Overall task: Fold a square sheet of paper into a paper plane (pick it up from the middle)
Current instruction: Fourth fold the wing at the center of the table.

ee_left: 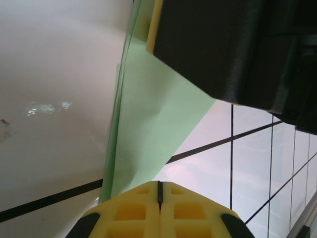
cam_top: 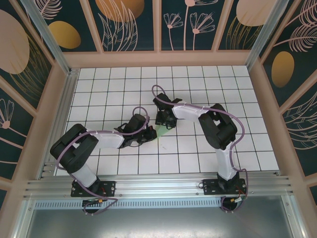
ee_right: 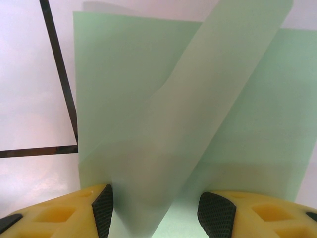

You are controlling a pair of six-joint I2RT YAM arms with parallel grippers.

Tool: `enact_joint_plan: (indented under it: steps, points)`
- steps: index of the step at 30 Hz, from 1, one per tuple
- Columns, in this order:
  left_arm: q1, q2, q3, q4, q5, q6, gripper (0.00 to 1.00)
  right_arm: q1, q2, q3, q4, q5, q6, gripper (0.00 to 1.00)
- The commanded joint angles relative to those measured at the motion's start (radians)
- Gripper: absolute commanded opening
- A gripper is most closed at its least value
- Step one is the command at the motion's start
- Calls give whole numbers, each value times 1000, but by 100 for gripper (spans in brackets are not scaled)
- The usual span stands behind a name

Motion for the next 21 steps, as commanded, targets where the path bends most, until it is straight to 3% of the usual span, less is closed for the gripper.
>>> enact_joint_plan:
  steps: [1,8,21]
  points:
    - [1,28,-6,-17,-2,-2,3,-27,278,-128,-31,49,9,58]
    - [1,51,-3,-82,-69,9,0,-27,273,-122,-29,45,7,58]
    - [1,96,-44,-45,-59,-8,0,-58,108,-81,-2,-46,-22,64]
